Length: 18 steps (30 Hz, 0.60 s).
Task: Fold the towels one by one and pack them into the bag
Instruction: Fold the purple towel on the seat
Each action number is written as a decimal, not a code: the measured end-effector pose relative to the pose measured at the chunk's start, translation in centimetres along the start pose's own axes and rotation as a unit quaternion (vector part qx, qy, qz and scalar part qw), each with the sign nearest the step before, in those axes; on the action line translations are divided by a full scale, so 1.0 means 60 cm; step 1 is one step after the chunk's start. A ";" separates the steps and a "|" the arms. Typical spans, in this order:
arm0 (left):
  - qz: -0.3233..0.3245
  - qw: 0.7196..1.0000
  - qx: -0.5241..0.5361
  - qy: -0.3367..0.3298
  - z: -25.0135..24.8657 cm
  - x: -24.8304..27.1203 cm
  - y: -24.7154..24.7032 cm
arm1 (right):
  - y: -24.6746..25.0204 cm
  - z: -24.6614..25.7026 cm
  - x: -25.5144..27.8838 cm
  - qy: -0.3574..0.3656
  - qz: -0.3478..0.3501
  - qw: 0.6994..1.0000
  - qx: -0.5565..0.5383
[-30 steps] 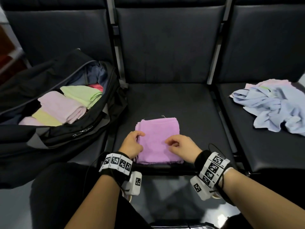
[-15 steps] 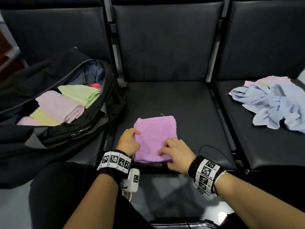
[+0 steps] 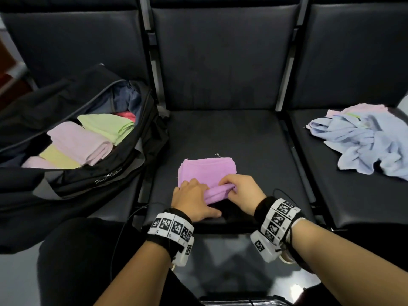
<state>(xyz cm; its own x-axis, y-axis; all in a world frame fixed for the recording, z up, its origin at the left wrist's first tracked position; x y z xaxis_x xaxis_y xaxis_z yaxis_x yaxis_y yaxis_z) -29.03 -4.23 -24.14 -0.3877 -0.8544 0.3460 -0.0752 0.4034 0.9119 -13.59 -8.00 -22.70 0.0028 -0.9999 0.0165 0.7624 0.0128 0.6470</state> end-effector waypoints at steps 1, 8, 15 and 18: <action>-0.012 1.000 -0.019 -0.003 0.000 -0.001 -0.001 | 0.007 -0.004 0.000 -0.012 -0.011 1.000 -0.022; -0.058 0.997 0.040 -0.025 0.018 -0.014 0.016 | -0.024 0.021 0.027 0.107 0.090 0.977 0.162; -0.077 0.993 0.090 -0.019 0.038 -0.016 0.023 | -0.029 -0.003 0.031 0.098 0.095 0.962 0.239; -0.075 0.993 0.095 -0.009 0.053 -0.018 0.027 | -0.001 -0.017 0.020 0.024 0.036 0.995 0.089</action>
<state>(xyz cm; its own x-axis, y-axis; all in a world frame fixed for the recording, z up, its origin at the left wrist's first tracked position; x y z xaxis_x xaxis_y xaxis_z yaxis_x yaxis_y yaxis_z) -31.67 -1.62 -23.73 -0.3758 -0.9042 0.2029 -0.3051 0.3274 0.8942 -13.01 -9.19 -23.49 0.0875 -0.9956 0.0347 0.6327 0.0824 0.7700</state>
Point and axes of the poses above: each hand's wrist, its own x-axis away from the middle knuckle, its own y-axis out of the back of the hand, z = x × y, the point moved 7 cm from there along -x, towards the middle knuckle, and after that the axes turned 4 degrees about y, right-handed, at the moved point
